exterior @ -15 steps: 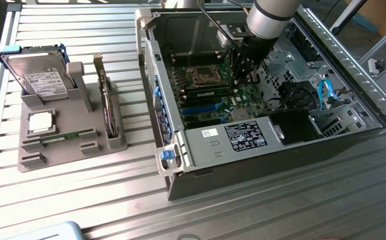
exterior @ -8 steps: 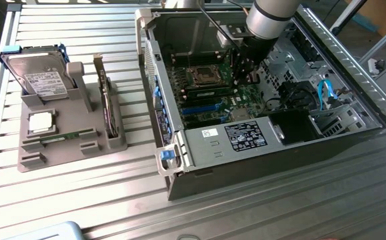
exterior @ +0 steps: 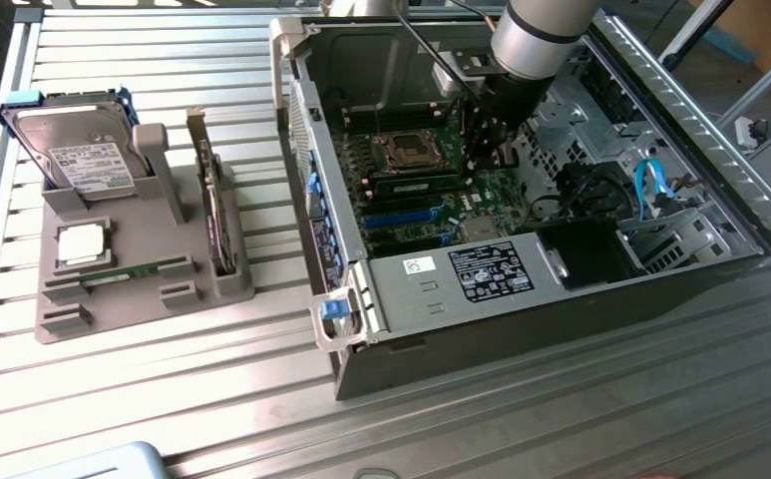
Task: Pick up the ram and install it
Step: 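Press down the ram until it locks into place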
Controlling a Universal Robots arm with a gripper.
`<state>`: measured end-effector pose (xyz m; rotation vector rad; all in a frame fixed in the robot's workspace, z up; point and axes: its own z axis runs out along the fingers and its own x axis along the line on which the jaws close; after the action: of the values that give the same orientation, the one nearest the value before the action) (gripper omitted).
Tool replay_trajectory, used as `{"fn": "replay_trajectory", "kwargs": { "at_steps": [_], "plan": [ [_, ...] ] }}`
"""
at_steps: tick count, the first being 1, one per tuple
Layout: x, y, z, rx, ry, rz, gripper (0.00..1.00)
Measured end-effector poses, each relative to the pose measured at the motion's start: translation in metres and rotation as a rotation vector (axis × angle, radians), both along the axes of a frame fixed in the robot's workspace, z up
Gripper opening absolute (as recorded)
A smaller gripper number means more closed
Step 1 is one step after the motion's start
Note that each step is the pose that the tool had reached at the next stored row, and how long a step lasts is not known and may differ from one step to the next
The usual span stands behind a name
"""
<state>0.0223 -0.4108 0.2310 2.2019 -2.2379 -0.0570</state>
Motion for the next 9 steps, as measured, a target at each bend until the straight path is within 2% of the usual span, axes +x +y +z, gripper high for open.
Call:
{"fn": "replay_trajectory", "kwargs": {
  "at_steps": [6, 9],
  "plan": [
    [0.0000, 0.0000, -0.0001, 0.0003, -0.0001, 0.000, 0.11],
    [0.0000, 0.0000, 0.0034, 0.0001, -0.0001, 0.000, 0.11]
  ]
}}
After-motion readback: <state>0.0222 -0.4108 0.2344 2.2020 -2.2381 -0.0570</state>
